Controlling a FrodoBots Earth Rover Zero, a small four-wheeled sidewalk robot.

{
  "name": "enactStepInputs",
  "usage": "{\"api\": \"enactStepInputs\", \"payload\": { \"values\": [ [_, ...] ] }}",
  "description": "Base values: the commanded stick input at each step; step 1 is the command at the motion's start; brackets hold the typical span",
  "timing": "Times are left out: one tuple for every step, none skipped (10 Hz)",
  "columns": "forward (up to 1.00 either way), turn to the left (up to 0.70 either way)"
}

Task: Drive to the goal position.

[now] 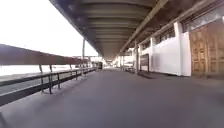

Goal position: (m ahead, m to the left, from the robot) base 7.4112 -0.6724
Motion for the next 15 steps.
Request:
{"api": "enactStepInputs", "payload": {
  "values": [
    [0.7, 0.0],
    [0.7, 0.0],
    [0.7, 0.0],
    [0.7, 0.0],
    [0.7, 0.0],
    [0.7, 0.0],
    [0.7, 0.0],
    [0.7, 0.0],
    [0.7, 0.0],
    [0.7, 0.05],
    [0.7, 0.21],
    [0.7, 0.33],
    [0.7, 0.34],
    [0.7, 0.35],
    [0.7, 0.0]
  ]
}}
